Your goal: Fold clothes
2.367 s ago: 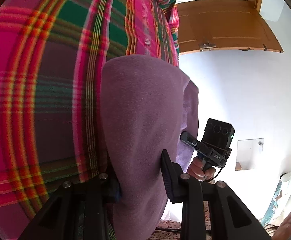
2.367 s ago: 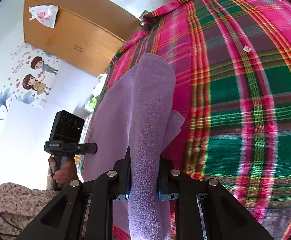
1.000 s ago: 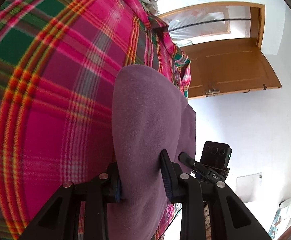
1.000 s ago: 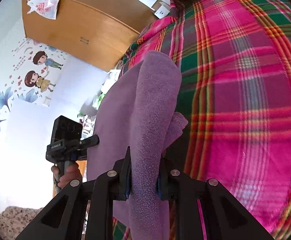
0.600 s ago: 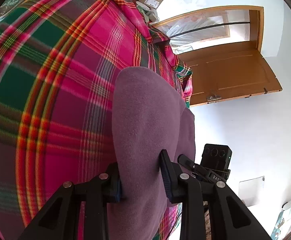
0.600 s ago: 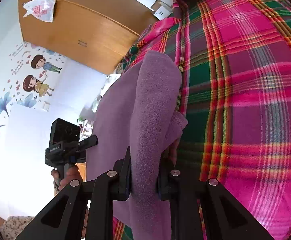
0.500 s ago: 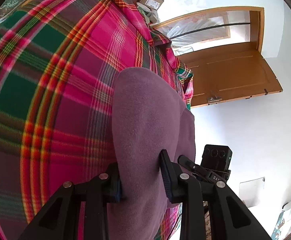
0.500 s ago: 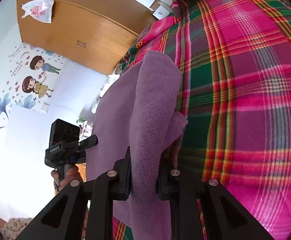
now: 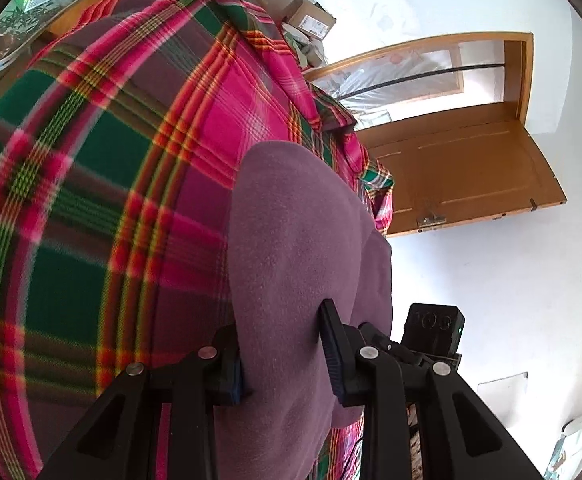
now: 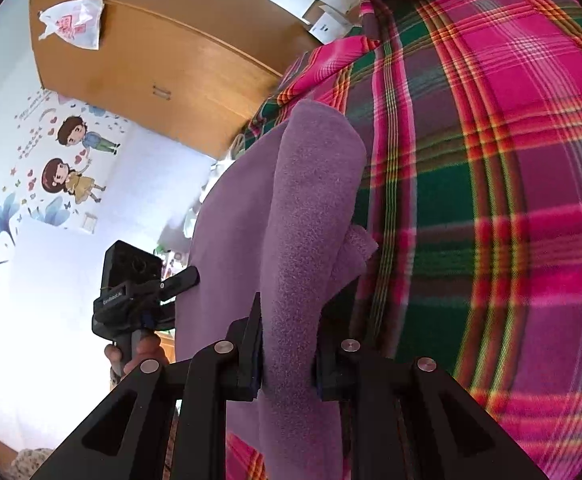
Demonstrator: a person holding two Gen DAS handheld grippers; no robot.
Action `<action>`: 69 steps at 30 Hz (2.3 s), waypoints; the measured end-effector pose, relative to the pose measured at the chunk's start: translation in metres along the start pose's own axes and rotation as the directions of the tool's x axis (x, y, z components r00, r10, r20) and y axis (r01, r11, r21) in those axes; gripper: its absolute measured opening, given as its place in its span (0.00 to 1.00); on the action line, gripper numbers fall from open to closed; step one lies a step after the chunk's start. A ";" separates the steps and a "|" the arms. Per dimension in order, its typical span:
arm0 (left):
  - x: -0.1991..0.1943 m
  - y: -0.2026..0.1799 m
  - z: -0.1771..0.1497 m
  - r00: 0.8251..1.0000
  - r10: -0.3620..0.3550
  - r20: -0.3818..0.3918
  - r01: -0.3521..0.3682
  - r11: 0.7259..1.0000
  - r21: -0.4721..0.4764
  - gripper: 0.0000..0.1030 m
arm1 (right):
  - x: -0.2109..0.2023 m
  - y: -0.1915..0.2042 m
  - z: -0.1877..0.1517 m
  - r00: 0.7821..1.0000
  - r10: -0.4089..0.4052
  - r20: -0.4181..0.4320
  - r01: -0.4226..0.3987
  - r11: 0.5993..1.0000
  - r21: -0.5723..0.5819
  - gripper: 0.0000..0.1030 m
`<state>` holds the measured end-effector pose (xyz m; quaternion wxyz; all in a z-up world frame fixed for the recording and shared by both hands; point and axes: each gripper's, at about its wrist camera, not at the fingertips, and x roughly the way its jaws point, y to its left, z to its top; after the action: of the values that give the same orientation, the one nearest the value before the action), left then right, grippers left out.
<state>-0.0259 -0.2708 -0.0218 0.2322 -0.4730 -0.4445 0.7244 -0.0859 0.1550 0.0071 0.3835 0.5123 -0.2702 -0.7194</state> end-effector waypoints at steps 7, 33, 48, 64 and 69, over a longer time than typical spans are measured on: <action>-0.004 0.008 0.009 1.000 0.002 0.005 -0.002 1.000 -0.002 0.32 | 0.007 0.001 0.012 1.000 -0.003 0.000 0.003 1.000 -0.001 0.19; -0.061 0.045 -0.009 0.997 0.051 0.057 -0.048 0.998 -0.048 0.36 | 0.024 -0.003 0.016 0.994 -0.108 0.036 0.110 0.992 -0.055 0.29; -0.083 0.044 -0.039 0.985 0.152 0.088 -0.147 0.988 -0.054 0.36 | 0.005 0.012 -0.001 0.968 -0.230 0.100 0.241 0.965 -0.107 0.32; -0.099 0.030 -0.094 0.955 0.253 0.154 -0.255 0.967 -0.011 0.36 | -0.020 0.021 -0.050 0.925 -0.326 0.195 0.351 0.930 -0.112 0.32; -0.097 0.003 -0.123 0.905 0.353 0.238 -0.383 0.919 0.091 0.36 | -0.018 0.050 -0.074 0.882 -0.393 0.259 0.448 0.870 -0.207 0.32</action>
<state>0.1274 -0.2937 0.0026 0.0726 -0.4496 -0.3196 0.8310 0.0010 0.1423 0.0308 0.2501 0.4255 -0.0931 -0.8647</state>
